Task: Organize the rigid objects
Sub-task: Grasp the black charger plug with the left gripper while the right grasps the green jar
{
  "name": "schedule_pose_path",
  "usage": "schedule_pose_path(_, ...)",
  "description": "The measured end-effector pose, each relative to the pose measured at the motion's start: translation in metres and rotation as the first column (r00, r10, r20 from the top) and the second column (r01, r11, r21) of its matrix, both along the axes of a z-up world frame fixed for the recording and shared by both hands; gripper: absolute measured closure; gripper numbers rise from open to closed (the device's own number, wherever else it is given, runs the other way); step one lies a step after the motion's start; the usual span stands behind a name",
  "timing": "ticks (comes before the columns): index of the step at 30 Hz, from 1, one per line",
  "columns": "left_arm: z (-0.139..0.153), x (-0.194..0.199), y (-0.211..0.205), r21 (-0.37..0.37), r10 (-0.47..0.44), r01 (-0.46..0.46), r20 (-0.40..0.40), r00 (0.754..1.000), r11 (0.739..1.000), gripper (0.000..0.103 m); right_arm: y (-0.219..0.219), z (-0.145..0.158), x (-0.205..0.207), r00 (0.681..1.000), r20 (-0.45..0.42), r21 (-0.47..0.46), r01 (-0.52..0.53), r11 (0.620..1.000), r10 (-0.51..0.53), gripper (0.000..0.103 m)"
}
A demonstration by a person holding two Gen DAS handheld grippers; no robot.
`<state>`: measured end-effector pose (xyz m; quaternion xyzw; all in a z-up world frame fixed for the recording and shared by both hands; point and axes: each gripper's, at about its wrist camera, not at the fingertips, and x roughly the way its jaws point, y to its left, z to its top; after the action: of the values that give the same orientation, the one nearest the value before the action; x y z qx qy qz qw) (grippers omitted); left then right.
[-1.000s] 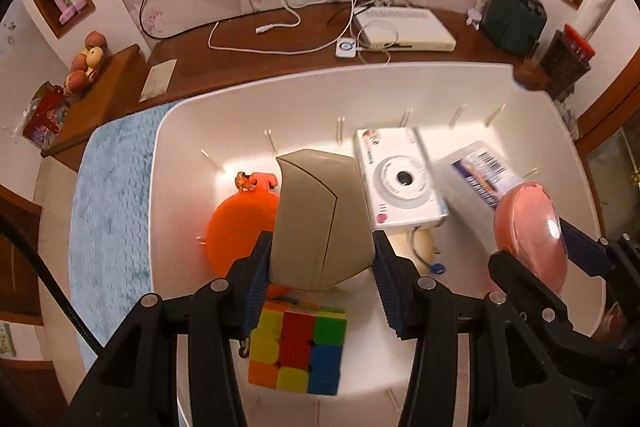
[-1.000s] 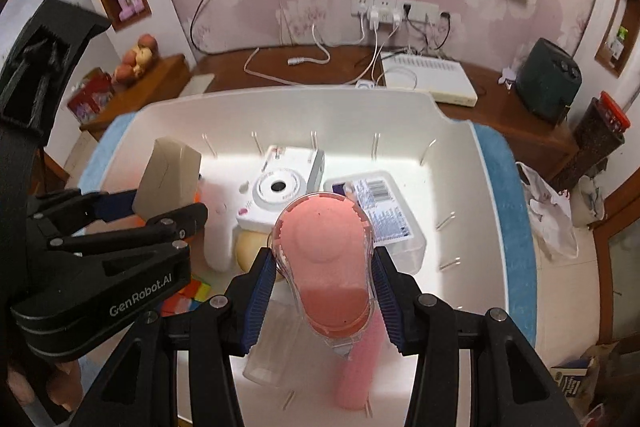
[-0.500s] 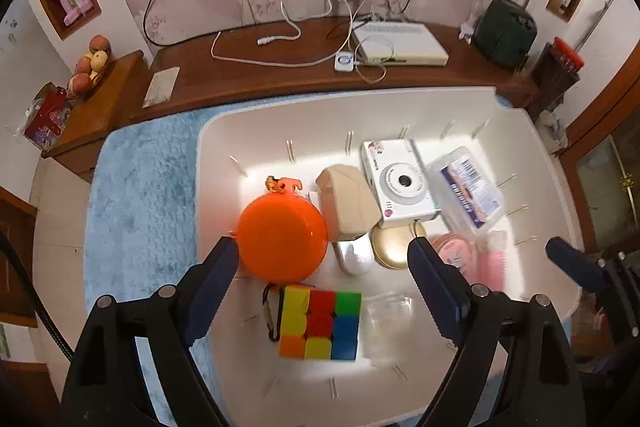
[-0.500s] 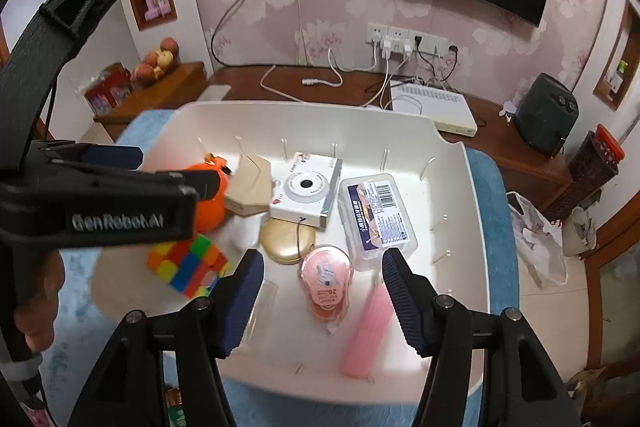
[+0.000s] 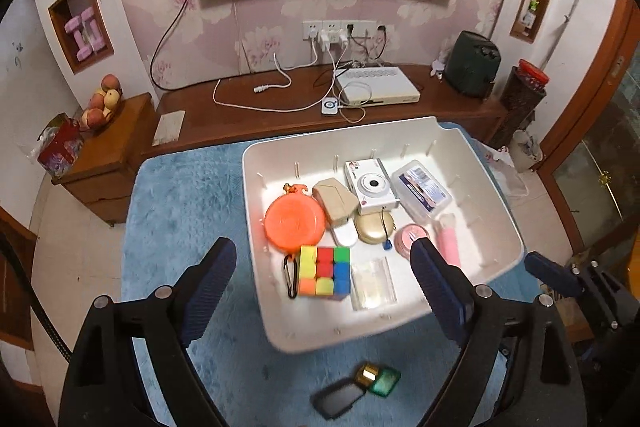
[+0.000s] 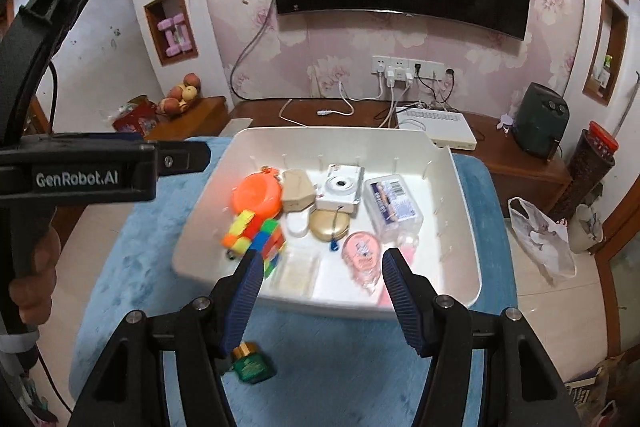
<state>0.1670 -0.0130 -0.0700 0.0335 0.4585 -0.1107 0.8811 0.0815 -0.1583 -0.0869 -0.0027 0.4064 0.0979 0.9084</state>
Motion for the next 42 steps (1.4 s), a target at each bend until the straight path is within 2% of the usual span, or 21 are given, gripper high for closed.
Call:
schedule_pose_path(5, 0.003, -0.034, 0.007, 0.002, -0.031, 0.031, 0.019, 0.999, 1.000, 0.011, 0.013, -0.012, -0.030, 0.999, -0.007, 0.013, -0.040, 0.999, 0.040, 0.040)
schedule_pose_path(9, -0.008, -0.054, 0.011, -0.024, -0.067, 0.067, 0.002, 0.998, 0.997, 0.011, 0.020, -0.030, -0.050, 0.995, -0.014, 0.022, -0.099, 0.995, 0.099, 0.040)
schedule_pose_path(14, -0.042, -0.076, 0.020, -0.053, -0.075, 0.071, -0.068, 0.995, 0.996, 0.010, 0.031, -0.067, -0.063, 0.983, -0.064, 0.018, -0.170, 0.985, 0.171, 0.040)
schedule_pose_path(19, -0.079, -0.094, 0.030, -0.041, -0.031, 0.025, -0.135, 0.990, 0.999, 0.010, 0.047, -0.107, -0.064, 0.968, -0.110, -0.009, -0.229, 0.973, 0.227, 0.040)
schedule_pose_path(22, -0.101, -0.098, 0.035, -0.028, 0.003, -0.008, -0.193, 0.981, 1.000, 0.010, 0.055, -0.128, -0.055, 0.961, -0.141, -0.037, -0.246, 0.969, 0.239, 0.040)
schedule_pose_path(25, -0.116, -0.101, 0.038, -0.017, 0.023, -0.028, -0.217, 0.976, 0.999, 0.010, 0.058, -0.143, -0.048, 0.957, -0.153, -0.058, -0.256, 0.965, 0.245, 0.041)
schedule_pose_path(33, -0.138, -0.102, 0.040, -0.015, 0.057, -0.063, -0.266, 0.962, 0.998, 0.010, 0.062, -0.162, -0.032, 0.938, -0.172, -0.064, -0.314, 0.947, 0.300, 0.046)
schedule_pose_path(34, -0.139, -0.102, 0.040, -0.015, 0.059, -0.066, -0.269, 0.961, 0.998, 0.011, 0.062, -0.163, -0.033, 0.934, -0.171, -0.058, -0.327, 0.943, 0.313, 0.049)
schedule_pose_path(35, -0.139, -0.102, 0.039, -0.017, 0.060, -0.067, -0.273, 0.960, 0.998, 0.010, 0.063, -0.164, -0.033, 0.926, -0.175, -0.043, -0.346, 0.937, 0.334, 0.060)
schedule_pose_path(36, -0.140, -0.101, 0.038, -0.018, 0.062, -0.070, -0.277, 0.959, 0.997, 0.010, 0.064, -0.164, -0.034, 0.925, -0.174, -0.049, -0.351, 0.935, 0.338, 0.061)
schedule_pose_path(42, -0.149, -0.093, 0.033, -0.049, 0.082, -0.104, -0.329, 0.941, 0.993, 0.010, 0.063, -0.164, -0.037, 0.931, -0.149, -0.076, -0.346, 0.935, 0.333, 0.062)
